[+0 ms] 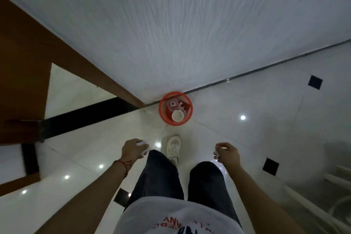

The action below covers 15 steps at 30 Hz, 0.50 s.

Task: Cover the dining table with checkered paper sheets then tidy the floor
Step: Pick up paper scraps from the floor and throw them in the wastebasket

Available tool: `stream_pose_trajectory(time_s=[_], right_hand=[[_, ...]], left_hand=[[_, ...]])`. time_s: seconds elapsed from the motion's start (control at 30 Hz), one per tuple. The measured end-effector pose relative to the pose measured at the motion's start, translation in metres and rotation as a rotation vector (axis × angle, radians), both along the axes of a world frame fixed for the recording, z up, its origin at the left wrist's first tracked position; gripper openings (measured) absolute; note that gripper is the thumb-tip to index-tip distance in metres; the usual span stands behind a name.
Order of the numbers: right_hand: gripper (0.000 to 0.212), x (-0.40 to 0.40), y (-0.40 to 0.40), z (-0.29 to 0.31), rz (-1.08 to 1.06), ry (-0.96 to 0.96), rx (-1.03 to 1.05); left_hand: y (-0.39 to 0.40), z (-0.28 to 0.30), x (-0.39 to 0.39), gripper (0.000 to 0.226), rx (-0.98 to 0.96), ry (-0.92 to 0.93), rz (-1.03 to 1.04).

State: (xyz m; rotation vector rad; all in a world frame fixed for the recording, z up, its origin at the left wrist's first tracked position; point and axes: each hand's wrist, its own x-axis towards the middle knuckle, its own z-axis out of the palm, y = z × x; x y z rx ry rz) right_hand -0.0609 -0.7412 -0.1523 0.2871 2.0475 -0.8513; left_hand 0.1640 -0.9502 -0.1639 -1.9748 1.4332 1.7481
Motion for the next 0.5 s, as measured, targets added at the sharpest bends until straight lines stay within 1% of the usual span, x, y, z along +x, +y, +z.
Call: stream_pose_trajectory(time_s=[0.1, 0.2, 0.3, 0.37, 0.43, 0.5], right_hand=[[0.012, -0.009, -0.028, -0.019, 0.046, -0.006, 0.014], [0.014, -0.015, -0.056, -0.043, 0.13, 0.01, 0.033], [0.011, -0.02, -0.087, -0.072, 0.216, 0.031, 0.003], [0.011, -0.025, -0.106, -0.092, 0.248, 0.021, -0.019], [0.011, -0.03, -0.124, -0.11, 0.256, 0.011, -0.034], [0.014, -0.034, -0.138, -0.131, 0.233, 0.003, -0.039]], left_hand=[[-0.026, -0.016, -0.041, 0.014, -0.007, 0.013, -0.075], [-0.044, -0.041, -0.075, 0.005, 0.001, 0.029, -0.088], [-0.057, -0.072, -0.099, 0.023, -0.008, 0.027, -0.092], [-0.064, -0.093, -0.107, 0.033, 0.001, 0.007, -0.059], [-0.067, -0.111, -0.108, 0.039, 0.028, -0.037, -0.029], [-0.068, -0.129, -0.109, 0.041, 0.056, -0.056, 0.0]])
